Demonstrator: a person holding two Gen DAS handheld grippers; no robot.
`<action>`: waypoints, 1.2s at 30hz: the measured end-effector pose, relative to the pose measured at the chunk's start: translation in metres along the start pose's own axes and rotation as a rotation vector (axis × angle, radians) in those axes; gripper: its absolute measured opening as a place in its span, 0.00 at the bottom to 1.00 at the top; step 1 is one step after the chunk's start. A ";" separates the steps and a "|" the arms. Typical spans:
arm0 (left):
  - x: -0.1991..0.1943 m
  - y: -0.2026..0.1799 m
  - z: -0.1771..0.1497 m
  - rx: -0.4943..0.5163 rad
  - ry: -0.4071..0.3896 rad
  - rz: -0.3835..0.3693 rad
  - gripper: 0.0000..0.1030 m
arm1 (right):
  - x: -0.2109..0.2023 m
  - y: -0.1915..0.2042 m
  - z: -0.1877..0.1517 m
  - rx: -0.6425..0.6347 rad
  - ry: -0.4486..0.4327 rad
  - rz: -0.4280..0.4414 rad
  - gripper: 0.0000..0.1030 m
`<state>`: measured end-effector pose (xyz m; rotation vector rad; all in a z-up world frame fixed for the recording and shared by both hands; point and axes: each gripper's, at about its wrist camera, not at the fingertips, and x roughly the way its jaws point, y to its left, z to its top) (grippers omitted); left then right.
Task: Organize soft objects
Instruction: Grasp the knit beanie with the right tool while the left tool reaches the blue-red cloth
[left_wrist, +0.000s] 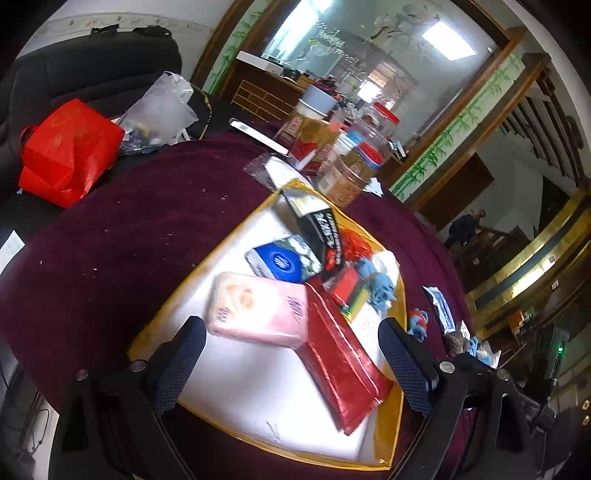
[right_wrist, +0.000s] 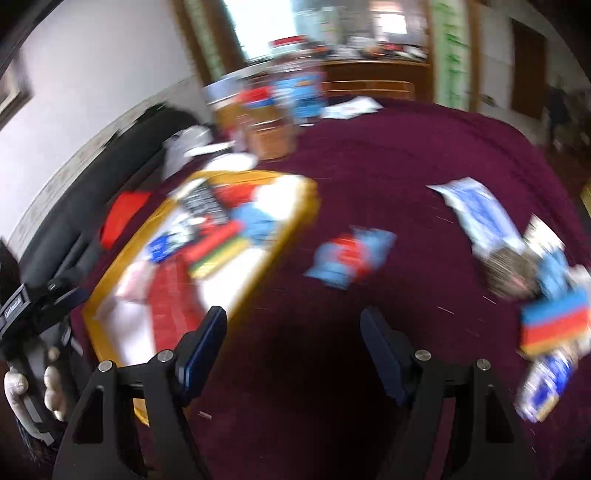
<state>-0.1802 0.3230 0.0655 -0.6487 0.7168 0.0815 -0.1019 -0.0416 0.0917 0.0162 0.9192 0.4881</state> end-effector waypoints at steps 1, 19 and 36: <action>-0.001 -0.003 -0.002 0.006 0.000 -0.002 0.93 | -0.004 -0.013 -0.003 0.027 -0.005 -0.014 0.72; 0.018 -0.094 -0.052 0.225 0.087 -0.070 0.93 | -0.082 -0.178 -0.036 0.308 -0.186 -0.186 0.72; 0.013 -0.120 -0.074 0.320 0.113 -0.010 0.93 | 0.075 -0.143 0.033 -0.017 0.081 -0.506 0.62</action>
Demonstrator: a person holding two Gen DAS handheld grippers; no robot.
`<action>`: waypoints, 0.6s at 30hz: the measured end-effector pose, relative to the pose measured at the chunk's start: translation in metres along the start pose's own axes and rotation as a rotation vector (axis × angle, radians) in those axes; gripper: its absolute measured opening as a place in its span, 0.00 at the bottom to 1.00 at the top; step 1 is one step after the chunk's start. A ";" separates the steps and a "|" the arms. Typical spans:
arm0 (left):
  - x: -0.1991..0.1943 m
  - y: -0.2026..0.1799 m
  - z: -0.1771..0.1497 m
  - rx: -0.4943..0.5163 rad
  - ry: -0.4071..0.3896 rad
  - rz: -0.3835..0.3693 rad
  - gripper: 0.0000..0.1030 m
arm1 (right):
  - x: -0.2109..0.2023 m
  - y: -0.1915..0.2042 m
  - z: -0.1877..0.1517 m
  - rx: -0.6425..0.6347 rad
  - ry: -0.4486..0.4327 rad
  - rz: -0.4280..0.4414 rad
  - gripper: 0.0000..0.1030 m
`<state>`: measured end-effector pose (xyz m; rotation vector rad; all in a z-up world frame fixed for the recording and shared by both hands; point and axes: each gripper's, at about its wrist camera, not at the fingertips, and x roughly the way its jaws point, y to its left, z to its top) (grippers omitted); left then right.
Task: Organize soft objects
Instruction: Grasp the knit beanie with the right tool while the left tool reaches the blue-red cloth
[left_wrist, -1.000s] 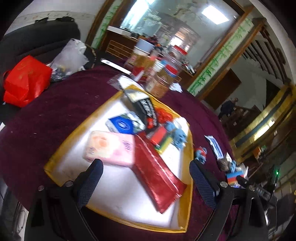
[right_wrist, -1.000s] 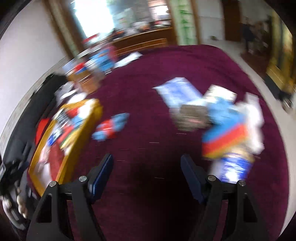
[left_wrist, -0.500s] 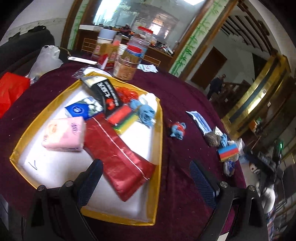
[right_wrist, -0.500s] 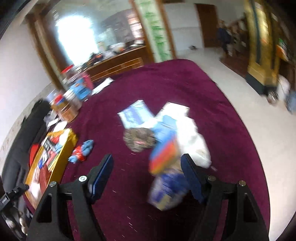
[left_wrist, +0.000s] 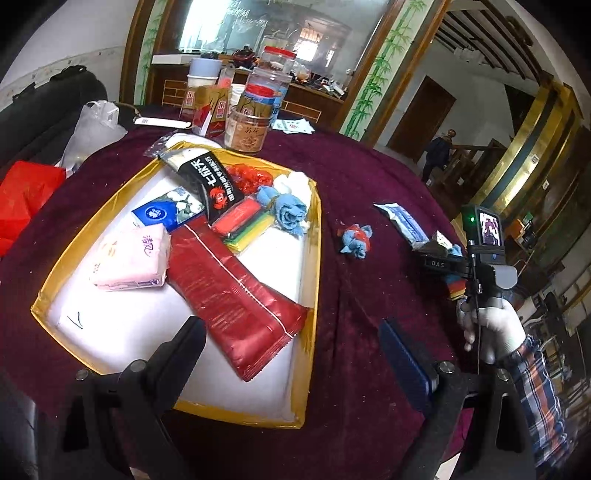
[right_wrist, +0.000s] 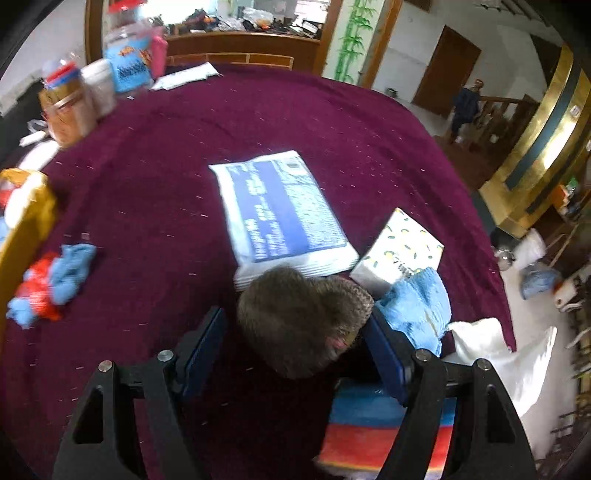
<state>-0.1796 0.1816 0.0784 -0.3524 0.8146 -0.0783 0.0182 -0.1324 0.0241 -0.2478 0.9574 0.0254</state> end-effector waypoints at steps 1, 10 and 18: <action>0.001 0.001 0.000 -0.005 0.003 0.002 0.93 | 0.000 -0.004 -0.001 0.010 -0.006 0.006 0.60; 0.018 -0.029 0.010 0.087 0.015 0.035 0.93 | -0.049 -0.042 -0.035 0.255 -0.177 0.372 0.59; 0.083 -0.103 0.045 0.328 0.034 0.081 0.93 | -0.043 -0.048 -0.048 0.323 -0.178 0.521 0.59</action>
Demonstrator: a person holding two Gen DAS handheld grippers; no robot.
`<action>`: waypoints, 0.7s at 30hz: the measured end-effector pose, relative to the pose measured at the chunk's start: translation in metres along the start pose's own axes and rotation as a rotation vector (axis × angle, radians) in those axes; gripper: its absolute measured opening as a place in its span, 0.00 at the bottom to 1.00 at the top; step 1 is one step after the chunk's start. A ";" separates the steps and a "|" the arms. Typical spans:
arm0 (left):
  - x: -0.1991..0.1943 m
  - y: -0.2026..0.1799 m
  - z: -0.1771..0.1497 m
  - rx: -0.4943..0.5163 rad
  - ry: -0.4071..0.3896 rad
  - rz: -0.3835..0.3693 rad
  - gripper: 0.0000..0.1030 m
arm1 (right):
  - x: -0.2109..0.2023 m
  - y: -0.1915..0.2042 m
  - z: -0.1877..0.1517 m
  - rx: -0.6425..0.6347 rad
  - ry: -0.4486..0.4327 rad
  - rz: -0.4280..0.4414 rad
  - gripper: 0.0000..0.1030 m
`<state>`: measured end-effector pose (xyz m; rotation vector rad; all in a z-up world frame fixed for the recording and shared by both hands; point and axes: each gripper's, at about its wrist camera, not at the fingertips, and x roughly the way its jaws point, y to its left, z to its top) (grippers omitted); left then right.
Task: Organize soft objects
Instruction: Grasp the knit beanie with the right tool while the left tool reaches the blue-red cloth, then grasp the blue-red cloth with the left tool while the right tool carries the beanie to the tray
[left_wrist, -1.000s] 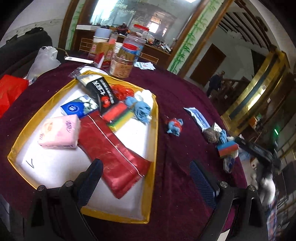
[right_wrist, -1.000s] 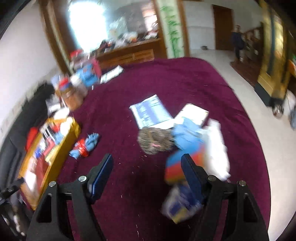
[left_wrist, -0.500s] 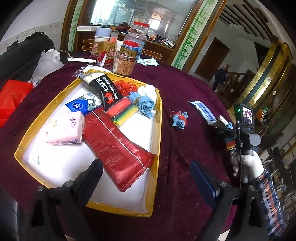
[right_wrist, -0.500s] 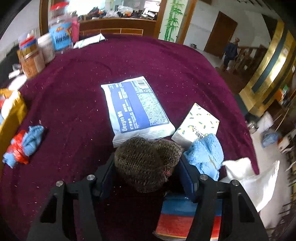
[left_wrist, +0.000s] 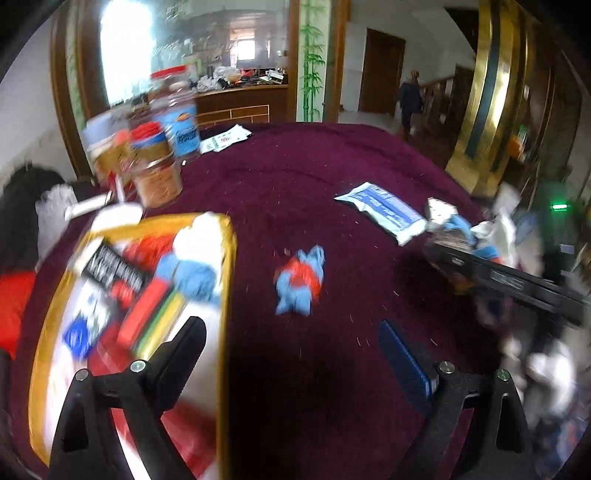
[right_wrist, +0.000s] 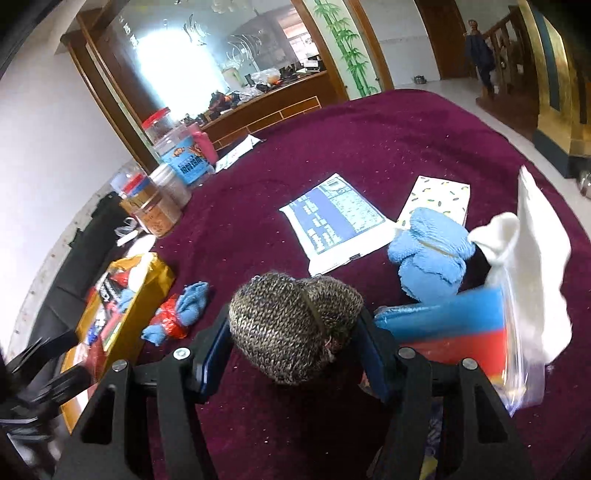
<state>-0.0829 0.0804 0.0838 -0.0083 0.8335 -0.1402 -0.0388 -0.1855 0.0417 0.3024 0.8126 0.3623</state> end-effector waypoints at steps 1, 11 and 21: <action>0.007 -0.005 0.005 0.018 -0.001 0.014 0.93 | 0.001 -0.001 0.000 -0.002 -0.001 0.003 0.60; 0.114 -0.028 0.040 0.148 0.119 0.218 0.93 | 0.001 0.000 0.002 0.002 0.011 0.062 0.60; 0.131 -0.024 0.039 0.081 0.161 0.137 0.36 | 0.003 0.000 0.000 0.000 0.022 0.069 0.60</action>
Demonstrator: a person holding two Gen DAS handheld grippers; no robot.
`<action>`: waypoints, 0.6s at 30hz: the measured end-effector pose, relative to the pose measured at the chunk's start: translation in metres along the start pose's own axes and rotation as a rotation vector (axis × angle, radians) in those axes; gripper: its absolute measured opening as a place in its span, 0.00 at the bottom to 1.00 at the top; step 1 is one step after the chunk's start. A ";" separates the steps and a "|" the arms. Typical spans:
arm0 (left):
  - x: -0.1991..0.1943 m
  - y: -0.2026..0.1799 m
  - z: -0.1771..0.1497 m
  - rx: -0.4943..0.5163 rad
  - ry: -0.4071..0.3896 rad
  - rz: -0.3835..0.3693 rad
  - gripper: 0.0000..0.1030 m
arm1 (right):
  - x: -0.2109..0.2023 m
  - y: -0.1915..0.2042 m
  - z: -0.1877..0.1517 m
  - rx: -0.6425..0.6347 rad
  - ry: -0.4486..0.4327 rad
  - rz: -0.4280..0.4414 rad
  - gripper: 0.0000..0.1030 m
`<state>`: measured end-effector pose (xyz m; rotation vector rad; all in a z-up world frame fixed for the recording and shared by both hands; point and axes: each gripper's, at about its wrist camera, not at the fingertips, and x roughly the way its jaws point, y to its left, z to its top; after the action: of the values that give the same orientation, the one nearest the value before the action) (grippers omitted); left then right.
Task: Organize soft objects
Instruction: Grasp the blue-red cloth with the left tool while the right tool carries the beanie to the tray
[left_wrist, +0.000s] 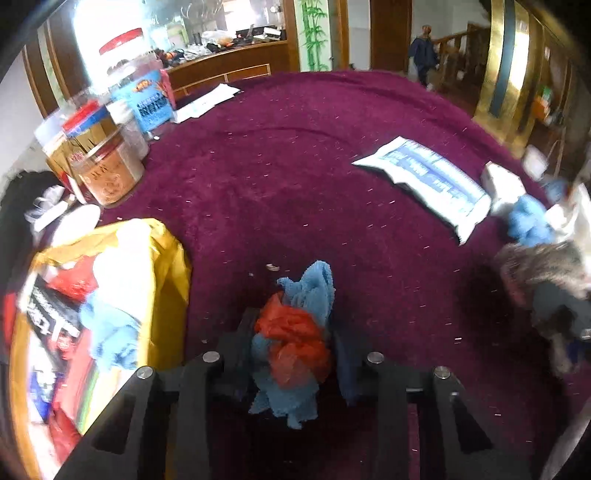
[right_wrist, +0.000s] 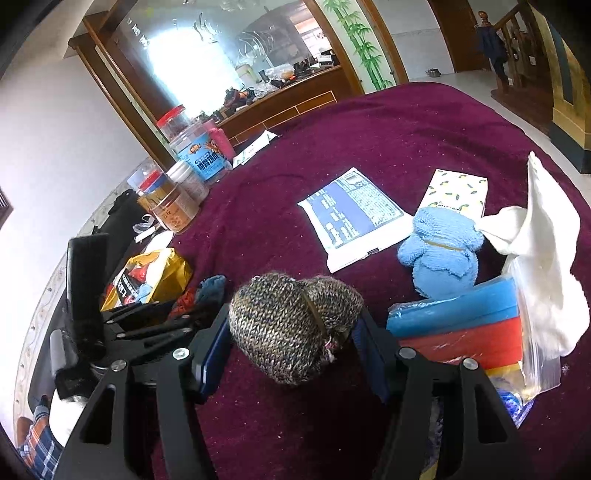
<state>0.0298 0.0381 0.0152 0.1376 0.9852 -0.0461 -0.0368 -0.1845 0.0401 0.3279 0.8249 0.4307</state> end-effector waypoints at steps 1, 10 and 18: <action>-0.002 0.002 0.000 -0.008 -0.006 -0.027 0.36 | 0.000 0.000 0.000 -0.001 -0.001 0.000 0.60; -0.064 0.029 -0.016 -0.126 -0.117 -0.201 0.36 | 0.005 0.003 -0.001 -0.017 0.013 -0.013 0.60; -0.120 0.136 -0.052 -0.293 -0.169 -0.169 0.37 | 0.009 0.006 -0.004 -0.021 0.032 -0.026 0.60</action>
<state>-0.0664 0.1772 0.0999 -0.2159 0.8223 -0.0665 -0.0356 -0.1749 0.0344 0.2911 0.8539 0.4213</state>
